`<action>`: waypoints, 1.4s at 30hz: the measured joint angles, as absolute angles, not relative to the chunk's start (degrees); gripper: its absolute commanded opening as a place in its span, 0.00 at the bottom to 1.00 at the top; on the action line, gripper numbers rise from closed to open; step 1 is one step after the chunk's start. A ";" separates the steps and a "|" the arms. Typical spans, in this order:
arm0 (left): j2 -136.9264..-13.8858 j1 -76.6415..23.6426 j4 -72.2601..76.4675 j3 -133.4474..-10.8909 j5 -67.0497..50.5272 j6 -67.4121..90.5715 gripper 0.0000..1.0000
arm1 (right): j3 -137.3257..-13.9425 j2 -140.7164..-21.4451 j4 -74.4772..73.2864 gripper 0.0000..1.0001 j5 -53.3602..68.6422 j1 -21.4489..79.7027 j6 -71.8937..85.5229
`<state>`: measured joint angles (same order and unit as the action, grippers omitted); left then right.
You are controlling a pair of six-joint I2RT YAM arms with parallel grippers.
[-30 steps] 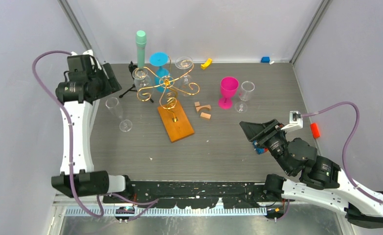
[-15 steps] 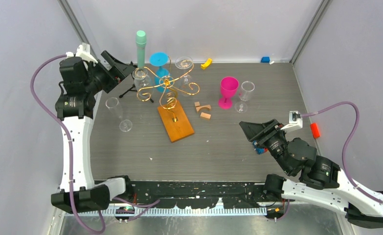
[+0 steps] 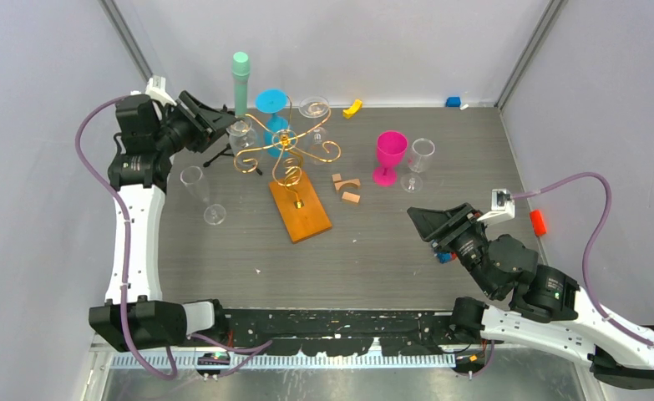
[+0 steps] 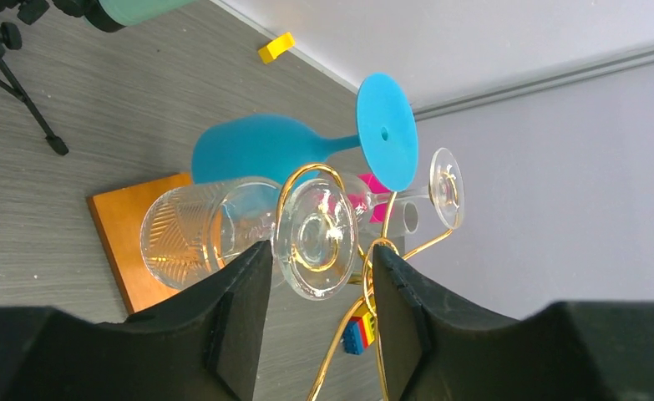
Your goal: Take the wine glass off the wine glass rack
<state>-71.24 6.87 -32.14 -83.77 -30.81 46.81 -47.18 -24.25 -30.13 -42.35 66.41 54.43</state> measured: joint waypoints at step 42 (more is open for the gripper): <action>-71.13 6.87 -26.04 -80.14 -31.97 51.92 0.00 | -46.59 -23.59 -30.55 0.48 -43.07 66.41 56.14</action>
<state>-71.13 6.87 -26.04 -80.14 -31.97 51.92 -46.59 -23.59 -30.55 -43.07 66.41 56.14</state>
